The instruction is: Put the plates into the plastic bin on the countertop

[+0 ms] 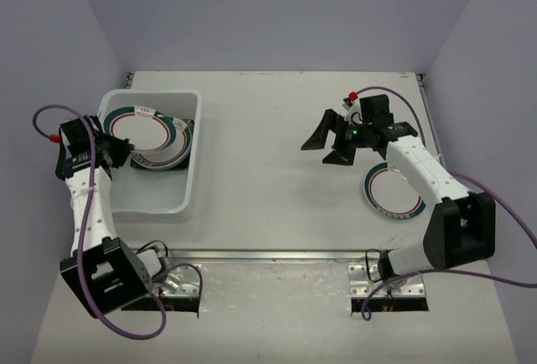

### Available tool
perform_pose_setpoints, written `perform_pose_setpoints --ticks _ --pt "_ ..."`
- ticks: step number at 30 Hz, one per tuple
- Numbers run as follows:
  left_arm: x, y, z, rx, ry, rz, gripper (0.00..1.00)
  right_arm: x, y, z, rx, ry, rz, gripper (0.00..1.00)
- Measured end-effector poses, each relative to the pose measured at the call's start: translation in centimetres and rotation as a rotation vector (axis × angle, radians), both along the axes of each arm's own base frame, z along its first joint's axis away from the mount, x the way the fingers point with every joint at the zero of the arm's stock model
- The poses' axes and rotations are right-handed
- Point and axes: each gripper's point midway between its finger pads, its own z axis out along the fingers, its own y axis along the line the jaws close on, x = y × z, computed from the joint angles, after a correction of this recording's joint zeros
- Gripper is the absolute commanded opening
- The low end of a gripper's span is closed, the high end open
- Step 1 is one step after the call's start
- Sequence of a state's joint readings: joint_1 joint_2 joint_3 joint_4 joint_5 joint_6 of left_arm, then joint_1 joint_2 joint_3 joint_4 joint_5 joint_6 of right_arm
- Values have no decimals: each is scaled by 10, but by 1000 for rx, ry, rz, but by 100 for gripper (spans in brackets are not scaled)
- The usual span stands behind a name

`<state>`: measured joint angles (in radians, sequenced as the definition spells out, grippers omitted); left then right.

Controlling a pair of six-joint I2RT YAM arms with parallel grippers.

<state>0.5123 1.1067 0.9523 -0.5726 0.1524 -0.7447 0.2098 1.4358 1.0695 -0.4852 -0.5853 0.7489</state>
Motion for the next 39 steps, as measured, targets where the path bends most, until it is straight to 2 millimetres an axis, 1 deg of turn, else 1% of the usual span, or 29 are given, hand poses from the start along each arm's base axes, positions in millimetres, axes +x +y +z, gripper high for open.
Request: perform_pose_setpoints --ticks 1,2,4,5,6,7,8,11,13,17,20,23,26,27,28,30,32,34,36,39 --pt "0 -1 -9 -20 23 -3 1 -4 -3 -4 -7 13 -10 99" --pt "2 -1 -20 -41 48 -7 8 -6 -6 -5 -13 19 -19 99" --pt "5 -1 -40 -80 98 -15 30 -8 -11 -4 -23 13 -35 99" --pt "6 -1 -50 -100 122 -21 48 -8 -13 -3 -31 7 -45 99" --pt "7 -3 -59 -117 138 -30 69 -7 -16 -1 -43 -3 -57 99" --pt "8 -4 -66 -131 152 -34 87 -7 -19 1 -50 -12 -66 99" --pt "9 -5 -70 -143 159 -39 100 -7 -22 2 -66 -23 -77 99" --pt "10 -7 -74 -148 165 -63 100 -6 -34 1 -136 -50 -115 99" --pt "11 -9 -73 -138 165 -77 100 -5 -46 -5 -207 -59 -136 99" --pt "9 -15 -75 -121 193 -116 100 -4 -79 -24 -409 -39 -190 99" --pt "5 -20 -83 -122 229 -141 100 -8 -100 -39 -528 1 -216 99" --pt "-1 -24 -91 -134 275 -156 100 -14 -111 -49 -593 44 -237 99" --pt "-9 -28 -88 -133 309 -176 100 -20 -121 -56 -642 75 -259 99" --pt "-10 -29 -84 -121 313 -185 100 -22 -126 -57 -669 83 -270 99" --pt "-9 -32 -73 -97 307 -201 100 -24 -132 -58 -698 91 -280 99" --pt "1 -45 -43 -27 248 -257 100 -28 -143 -60 -762 104 -288 99" --pt "12 -71 -7 46 140 -342 100 -29 -153 -62 -831 114 -275 99" --pt "16 -102 29 99 26 -435 100 -29 -162 -66 -905 123 -253 98" --pt "13 -128 46 130 -35 -510 100 -28 -168 -74 -987 146 -217 96" --pt "7 -161 47 133 -44 -613 100 -29 -168 -97 -1089 192 -117 91"
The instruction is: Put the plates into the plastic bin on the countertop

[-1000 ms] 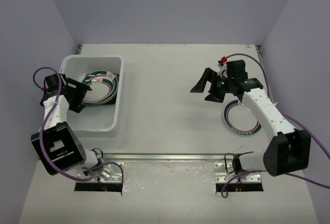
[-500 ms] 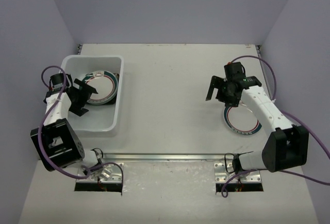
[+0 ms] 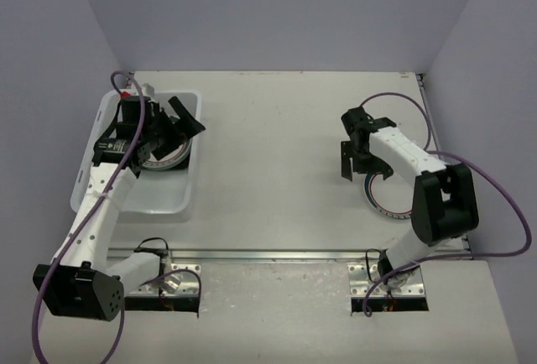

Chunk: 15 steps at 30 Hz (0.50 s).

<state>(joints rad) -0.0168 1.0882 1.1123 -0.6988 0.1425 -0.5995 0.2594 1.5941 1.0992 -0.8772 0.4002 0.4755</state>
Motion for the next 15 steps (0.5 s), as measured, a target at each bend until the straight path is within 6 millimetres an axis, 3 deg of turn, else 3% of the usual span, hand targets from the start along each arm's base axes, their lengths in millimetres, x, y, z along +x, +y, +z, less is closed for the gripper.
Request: perform_pose_setpoints --ticks 7,15 --pt "-11 -21 -52 12 171 -86 100 -2 5 -37 -186 133 127 71" --pt "-15 -28 -62 17 201 -174 100 3 -14 -65 -347 222 175 51"
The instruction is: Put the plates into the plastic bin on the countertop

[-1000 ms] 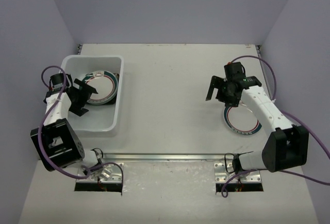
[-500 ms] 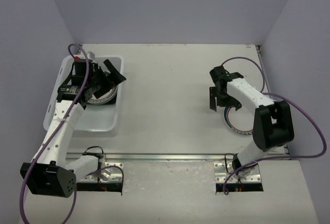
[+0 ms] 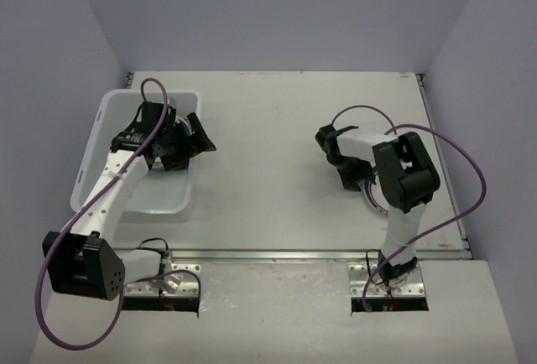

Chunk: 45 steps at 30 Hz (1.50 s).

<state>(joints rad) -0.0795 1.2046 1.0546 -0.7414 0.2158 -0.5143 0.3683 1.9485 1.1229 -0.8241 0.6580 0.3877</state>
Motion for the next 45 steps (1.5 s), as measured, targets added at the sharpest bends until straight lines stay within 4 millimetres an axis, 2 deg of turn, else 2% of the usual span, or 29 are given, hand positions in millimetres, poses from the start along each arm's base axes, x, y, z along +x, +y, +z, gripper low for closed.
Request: perform_pose_setpoints --ticks 2,3,5,8,12,16,20,23,26,29,34,36,38,41,45 --pt "-1 -1 -2 2 7 -14 100 1 -3 -1 -18 4 9 42" --pt "-1 -1 -2 4 9 -19 100 1 -3 -2 -21 2 10 30" --pt "-1 -1 -1 6 7 -28 100 2 -4 -5 -29 -3 12 13" --pt "2 -2 4 10 -6 -45 100 0 -8 -10 -47 -14 16 1" --pt "7 -3 5 12 -9 -59 100 -5 -11 -10 -92 -24 53 0" --pt "8 -3 2 14 2 -65 100 -3 3 -3 -86 -51 124 0" --pt "11 -5 3 6 -1 -71 100 7 49 22 -48 -124 311 0" --pt "17 -12 6 -26 -1 -94 100 13 99 50 -4 -207 503 0" --pt "29 -25 8 -86 3 -136 100 10 147 78 51 -278 698 0" --pt "33 -46 13 -201 14 -196 100 -3 192 103 91 -312 946 0" --pt "30 -79 23 -352 43 -291 100 -50 265 150 215 -386 1373 0" --pt "23 -91 28 -400 57 -326 100 -69 285 166 272 -397 1515 0" --pt "18 -101 33 -434 63 -358 97 -80 298 179 316 -405 1608 0" --pt "8 -110 32 -463 81 -385 85 -83 306 190 330 -417 1681 0" --pt "-6 -112 24 -475 122 -385 67 -81 310 196 299 -430 1739 0"
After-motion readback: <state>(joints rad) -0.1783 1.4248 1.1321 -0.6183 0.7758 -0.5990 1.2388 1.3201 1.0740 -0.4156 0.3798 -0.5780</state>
